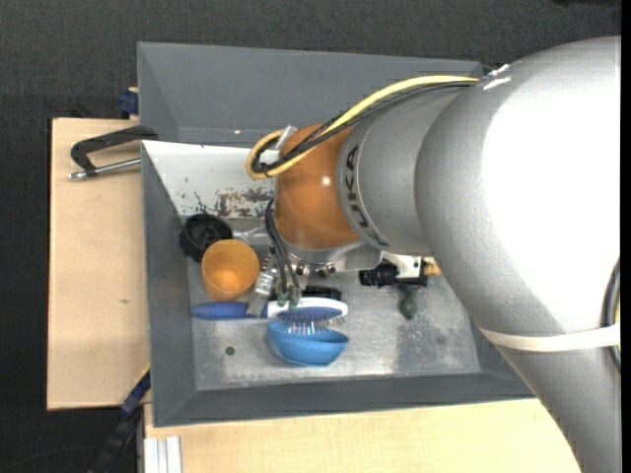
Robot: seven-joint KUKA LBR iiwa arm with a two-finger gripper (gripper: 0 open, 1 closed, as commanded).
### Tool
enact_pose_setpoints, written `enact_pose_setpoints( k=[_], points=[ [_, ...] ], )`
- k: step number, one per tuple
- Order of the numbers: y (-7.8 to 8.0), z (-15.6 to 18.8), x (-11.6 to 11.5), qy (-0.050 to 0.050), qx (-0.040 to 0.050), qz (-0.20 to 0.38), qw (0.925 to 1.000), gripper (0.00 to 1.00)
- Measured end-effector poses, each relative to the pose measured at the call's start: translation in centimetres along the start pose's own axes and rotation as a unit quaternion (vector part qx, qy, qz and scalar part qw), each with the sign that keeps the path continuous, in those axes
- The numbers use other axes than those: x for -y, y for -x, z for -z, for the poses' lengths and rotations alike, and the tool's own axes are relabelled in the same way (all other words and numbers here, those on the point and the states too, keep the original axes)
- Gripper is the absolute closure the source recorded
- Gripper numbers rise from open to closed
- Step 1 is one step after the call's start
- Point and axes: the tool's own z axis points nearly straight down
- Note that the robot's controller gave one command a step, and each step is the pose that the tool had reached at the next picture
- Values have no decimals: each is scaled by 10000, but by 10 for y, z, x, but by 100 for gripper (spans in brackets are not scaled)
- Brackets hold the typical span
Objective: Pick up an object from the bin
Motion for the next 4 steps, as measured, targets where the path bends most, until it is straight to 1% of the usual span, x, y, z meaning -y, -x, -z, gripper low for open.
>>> enact_pose_setpoints(
  k=[1,2,3,4],
  points=[
    [5,150,-8,21,17,87,10000,100],
    [3,145,-7,-15,-21,87,10000,0],
    [37,140,-12,-10,-4,155,9999,0],
    [-30,69,45,-62,-85,-6,9999,0]
  ],
)
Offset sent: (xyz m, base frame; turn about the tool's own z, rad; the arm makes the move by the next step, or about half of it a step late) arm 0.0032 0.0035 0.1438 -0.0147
